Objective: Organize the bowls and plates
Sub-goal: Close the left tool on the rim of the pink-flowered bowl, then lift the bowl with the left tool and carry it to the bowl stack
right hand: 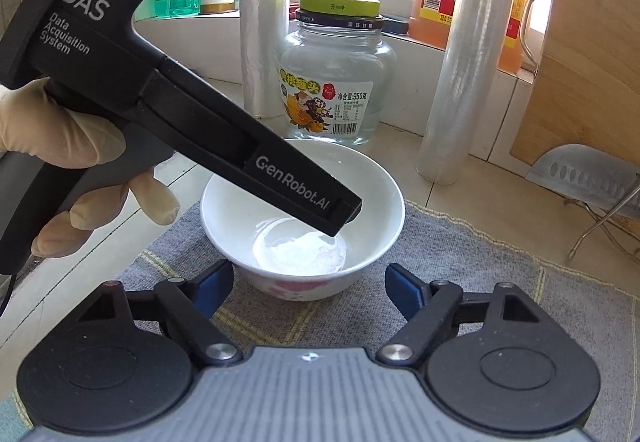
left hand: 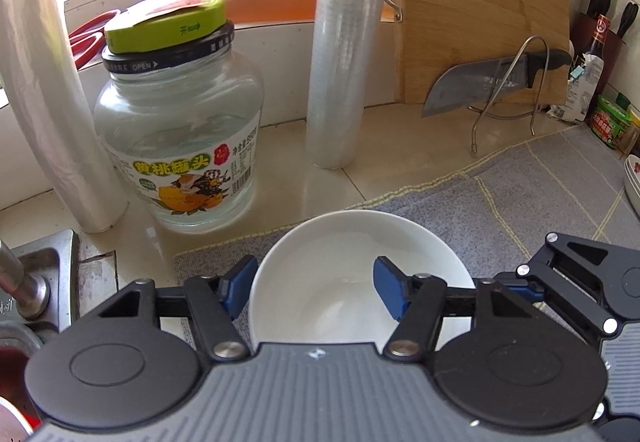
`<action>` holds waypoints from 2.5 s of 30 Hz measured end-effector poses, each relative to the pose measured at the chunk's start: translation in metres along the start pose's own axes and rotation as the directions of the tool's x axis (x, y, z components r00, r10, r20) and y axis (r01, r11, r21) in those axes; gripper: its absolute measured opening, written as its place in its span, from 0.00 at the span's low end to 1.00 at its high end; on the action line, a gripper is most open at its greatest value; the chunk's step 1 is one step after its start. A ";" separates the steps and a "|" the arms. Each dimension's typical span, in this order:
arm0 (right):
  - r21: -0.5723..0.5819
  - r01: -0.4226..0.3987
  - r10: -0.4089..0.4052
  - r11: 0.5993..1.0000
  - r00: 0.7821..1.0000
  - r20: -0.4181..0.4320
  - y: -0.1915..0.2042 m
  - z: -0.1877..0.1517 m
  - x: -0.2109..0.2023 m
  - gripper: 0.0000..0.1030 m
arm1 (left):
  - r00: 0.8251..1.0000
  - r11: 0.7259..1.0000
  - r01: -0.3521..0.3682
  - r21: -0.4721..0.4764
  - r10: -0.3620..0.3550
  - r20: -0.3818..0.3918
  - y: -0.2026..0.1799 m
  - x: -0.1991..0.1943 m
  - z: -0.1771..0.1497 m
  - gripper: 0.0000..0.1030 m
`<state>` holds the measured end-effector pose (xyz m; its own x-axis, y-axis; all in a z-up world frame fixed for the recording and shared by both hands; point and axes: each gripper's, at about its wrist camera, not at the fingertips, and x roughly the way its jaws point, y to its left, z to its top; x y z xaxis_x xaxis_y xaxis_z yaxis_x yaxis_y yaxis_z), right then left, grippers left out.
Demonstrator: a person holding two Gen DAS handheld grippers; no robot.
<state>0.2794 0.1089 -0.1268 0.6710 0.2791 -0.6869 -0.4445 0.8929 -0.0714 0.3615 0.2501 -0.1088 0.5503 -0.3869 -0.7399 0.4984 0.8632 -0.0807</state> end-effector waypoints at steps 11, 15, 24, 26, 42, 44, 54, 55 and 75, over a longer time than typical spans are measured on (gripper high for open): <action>-0.017 -0.023 0.023 1.000 1.000 0.014 0.000 0.002 -0.003 0.81 | 1.000 1.000 0.001 0.013 -0.001 -0.002 -0.001 0.000 0.001 0.57; -0.017 -0.019 0.019 1.000 1.000 0.011 0.001 0.002 -0.005 0.81 | 1.000 1.000 0.001 0.014 -0.001 -0.004 -0.002 0.000 0.001 0.57; -0.035 -0.019 0.019 0.999 1.000 0.007 0.003 0.006 -0.014 0.81 | 1.000 1.000 0.003 0.018 -0.002 -0.003 -0.005 -0.007 -0.001 0.57; -0.038 -0.024 0.024 0.999 1.000 0.008 0.003 0.006 -0.018 0.81 | 1.000 1.000 0.001 0.021 -0.001 0.003 -0.008 -0.012 -0.001 0.57; -0.082 -0.054 0.054 0.995 0.998 0.008 -0.002 -0.002 -0.066 0.81 | 0.999 0.999 -0.004 0.034 0.003 0.032 -0.047 -0.055 -0.005 0.57; -0.089 -0.059 0.060 0.994 0.998 0.007 -0.004 -0.004 -0.075 0.81 | 0.999 0.999 -0.003 0.034 0.002 0.038 -0.054 -0.062 -0.005 0.57; -0.129 -0.086 0.086 0.988 0.996 -0.005 -0.016 -0.019 -0.117 0.81 | 0.999 0.999 0.013 0.053 -0.015 0.031 -0.094 -0.092 -0.005 0.57; -0.130 -0.089 0.089 0.987 0.996 -0.007 -0.018 -0.020 -0.120 0.81 | 0.999 0.998 0.015 0.055 -0.017 0.028 -0.098 -0.093 -0.005 0.57; -0.120 -0.084 0.079 0.989 0.996 -0.046 -0.055 -0.048 -0.180 0.81 | 0.996 0.991 0.086 0.100 -0.087 0.007 -0.168 -0.102 -0.002 0.57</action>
<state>0.1545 -0.0074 -0.0336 0.6059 0.3322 -0.7229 -0.5671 0.8176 -0.0996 0.2204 0.1450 -0.0210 0.5092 -0.4632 -0.7254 0.6088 0.7896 -0.0768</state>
